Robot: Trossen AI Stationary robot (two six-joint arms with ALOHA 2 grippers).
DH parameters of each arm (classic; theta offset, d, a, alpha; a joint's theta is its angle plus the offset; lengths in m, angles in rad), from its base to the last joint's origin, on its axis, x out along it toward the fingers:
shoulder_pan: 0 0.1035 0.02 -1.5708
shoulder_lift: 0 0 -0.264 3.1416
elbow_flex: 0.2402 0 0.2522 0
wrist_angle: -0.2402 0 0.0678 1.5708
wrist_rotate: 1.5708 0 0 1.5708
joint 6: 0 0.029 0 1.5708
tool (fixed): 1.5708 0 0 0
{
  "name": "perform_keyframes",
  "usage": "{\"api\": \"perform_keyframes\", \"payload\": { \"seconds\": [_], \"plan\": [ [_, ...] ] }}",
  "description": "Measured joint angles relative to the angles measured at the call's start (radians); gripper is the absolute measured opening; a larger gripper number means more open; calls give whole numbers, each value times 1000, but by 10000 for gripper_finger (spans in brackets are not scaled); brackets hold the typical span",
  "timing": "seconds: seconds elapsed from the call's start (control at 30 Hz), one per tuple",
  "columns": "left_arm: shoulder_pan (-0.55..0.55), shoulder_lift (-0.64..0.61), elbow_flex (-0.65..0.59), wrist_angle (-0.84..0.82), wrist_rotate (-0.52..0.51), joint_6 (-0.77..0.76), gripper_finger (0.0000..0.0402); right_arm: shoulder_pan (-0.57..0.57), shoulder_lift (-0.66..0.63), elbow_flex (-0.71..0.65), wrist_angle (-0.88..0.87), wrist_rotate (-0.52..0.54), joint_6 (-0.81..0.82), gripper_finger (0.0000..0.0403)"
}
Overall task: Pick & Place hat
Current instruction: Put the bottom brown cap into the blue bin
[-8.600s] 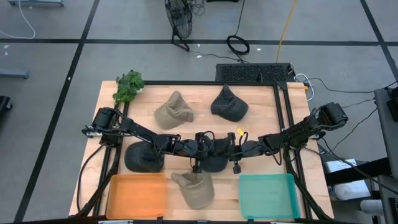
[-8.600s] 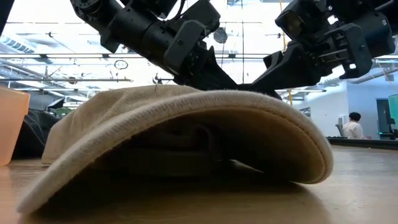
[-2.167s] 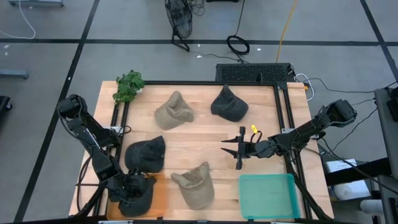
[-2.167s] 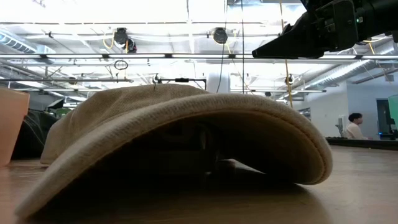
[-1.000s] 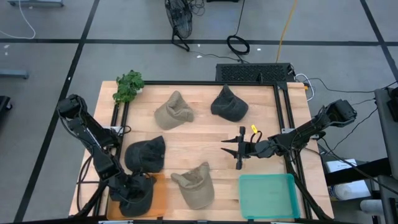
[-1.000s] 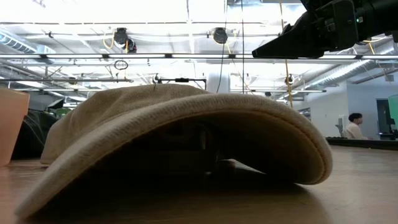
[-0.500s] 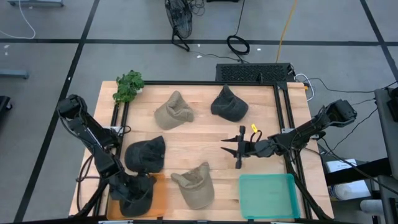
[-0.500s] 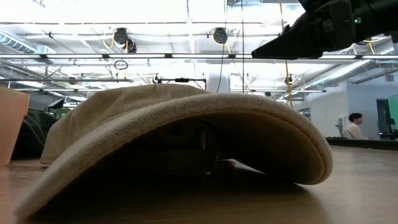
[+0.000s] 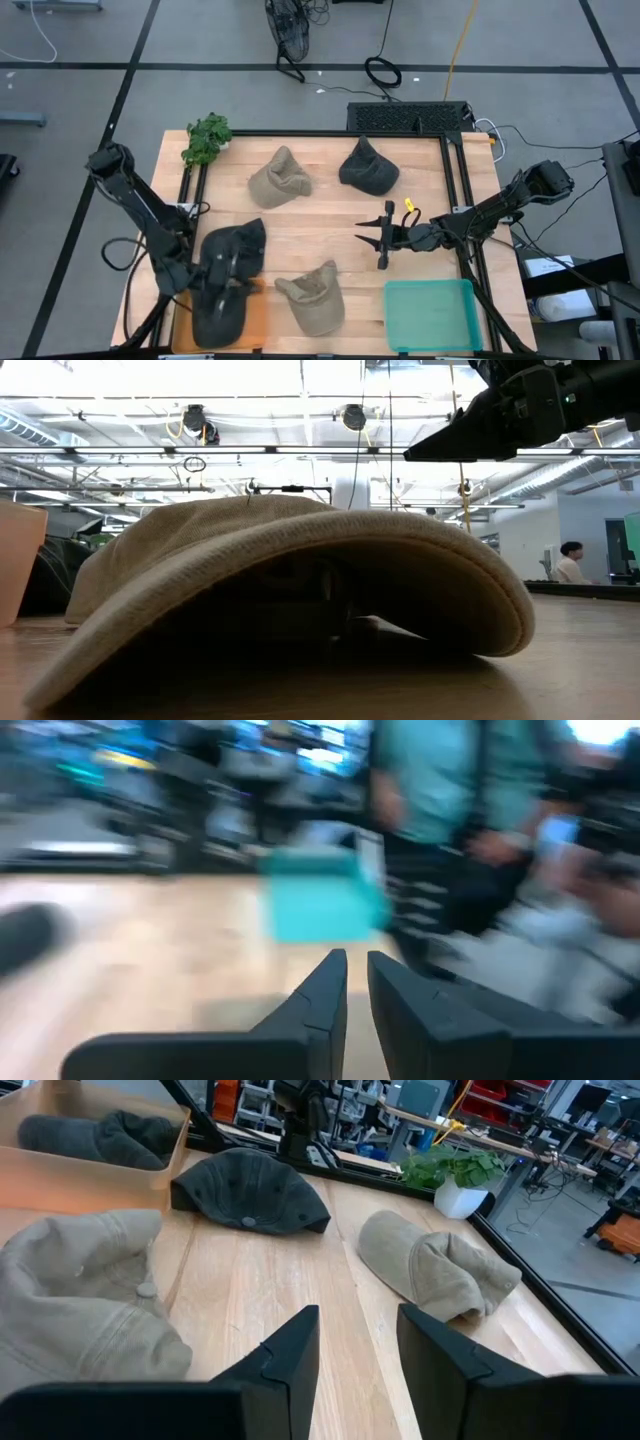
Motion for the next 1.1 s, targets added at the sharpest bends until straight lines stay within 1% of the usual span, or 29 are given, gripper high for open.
{"api": "perform_keyframes", "payload": {
  "seconds": [0.03,0.07,0.1,0.17,0.23,0.27,0.33,0.4,0.53,0.6,0.67,0.77,0.87,0.97,1.03,1.1],
  "plan": [
    [8,0,0,0,-47,10,51,0,0,0,0,-1,0,114],
    [18,1,0,-7,-72,24,51,0,0,0,1,-5,-3,114],
    [34,2,0,-18,-76,33,51,0,0,0,2,-20,-14,114],
    [77,6,0,-45,-56,17,51,2,0,0,14,-82,-59,114],
    [123,22,0,-81,-8,-19,51,12,0,0,41,-142,-94,114],
    [143,33,0,-101,11,-30,51,17,3,0,65,-160,-105,114],
    [178,56,-1,-116,19,-34,51,28,22,0,135,-162,-113,114],
    [217,80,-1,-97,20,-24,51,38,38,0,175,-168,-122,114],
    [294,120,0,10,20,7,51,42,97,0,280,-260,-85,114],
    [321,139,0,22,21,9,51,41,132,12,341,-305,-71,114],
    [337,154,0,11,22,-7,51,43,176,57,366,-319,-69,114],
    [342,171,0,11,22,-25,51,57,248,170,282,-321,-69,114],
    [329,170,-1,16,23,-25,51,61,327,323,65,-334,-41,114],
    [314,170,0,16,23,-21,51,61,412,462,-136,-385,-1,114],
    [303,170,0,13,16,-16,51,61,469,540,-190,-410,5,114],
    [293,170,0,5,13,-14,51,61,511,590,-226,-430,7,114]
  ]
}}
